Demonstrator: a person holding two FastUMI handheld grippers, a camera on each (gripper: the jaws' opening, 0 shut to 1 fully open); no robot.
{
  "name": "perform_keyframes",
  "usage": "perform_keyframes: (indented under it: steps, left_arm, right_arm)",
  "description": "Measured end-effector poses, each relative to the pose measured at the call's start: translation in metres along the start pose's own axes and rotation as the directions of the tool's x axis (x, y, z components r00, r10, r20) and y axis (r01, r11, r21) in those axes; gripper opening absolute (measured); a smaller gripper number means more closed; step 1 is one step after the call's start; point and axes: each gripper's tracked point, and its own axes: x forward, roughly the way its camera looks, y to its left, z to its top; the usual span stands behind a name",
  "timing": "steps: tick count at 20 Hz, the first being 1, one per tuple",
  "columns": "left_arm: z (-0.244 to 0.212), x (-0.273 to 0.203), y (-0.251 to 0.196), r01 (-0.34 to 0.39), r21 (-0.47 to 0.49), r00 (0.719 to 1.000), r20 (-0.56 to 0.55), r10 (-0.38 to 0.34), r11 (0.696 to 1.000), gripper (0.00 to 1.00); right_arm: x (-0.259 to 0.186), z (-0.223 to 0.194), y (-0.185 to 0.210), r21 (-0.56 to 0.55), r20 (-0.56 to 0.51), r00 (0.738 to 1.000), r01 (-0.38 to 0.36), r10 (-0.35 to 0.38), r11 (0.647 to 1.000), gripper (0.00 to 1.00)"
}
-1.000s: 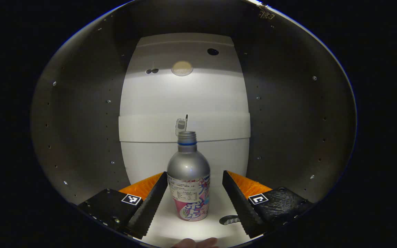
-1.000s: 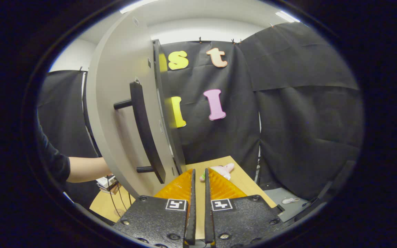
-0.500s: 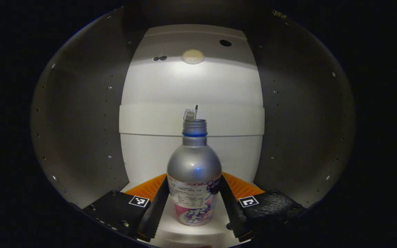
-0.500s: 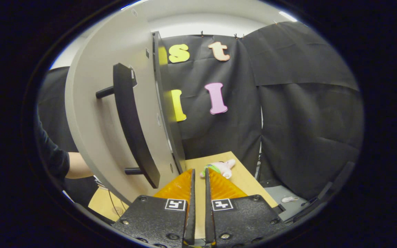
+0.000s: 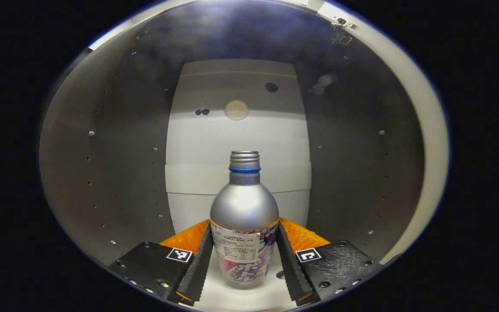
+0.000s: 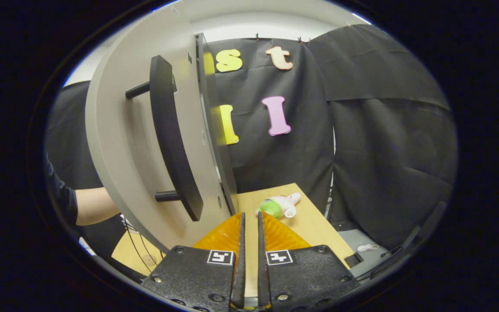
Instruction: Open the cabinet door with the right hand, grasp the bottle in the cabinet with the left hand and place it on the coaster, then close the cabinet door with the right hand.
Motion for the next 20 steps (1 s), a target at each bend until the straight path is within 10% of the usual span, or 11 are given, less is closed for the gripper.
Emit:
perform_keyframes:
  steps: [6,7,8,20]
  left_arm:
    - [-0.002,-0.088,0.007,0.038,-0.024,0.999,-0.035,-0.038,0.999,0.82]
    - [-0.003,-0.101,0.015,0.023,-0.029,0.999,-0.039,-0.024,0.999,0.61]
    - [-0.004,-0.115,0.023,0.010,-0.038,0.999,-0.041,-0.011,0.999,0.82]
    - [-0.042,-0.235,0.122,-0.188,-0.023,0.980,-0.063,0.187,0.982,0.72]
  right_arm:
    - [0.011,-0.016,-0.005,0.020,-0.034,0.999,-0.026,0.027,0.999,0.14]
    - [0.012,-0.020,-0.003,0.014,-0.044,0.999,-0.029,0.030,0.999,0.14]
    - [0.014,-0.023,-0.001,0.006,-0.051,0.998,-0.034,0.035,0.999,0.14]
    - [0.021,-0.053,0.026,-0.079,-0.089,0.995,-0.060,0.053,0.995,0.14]
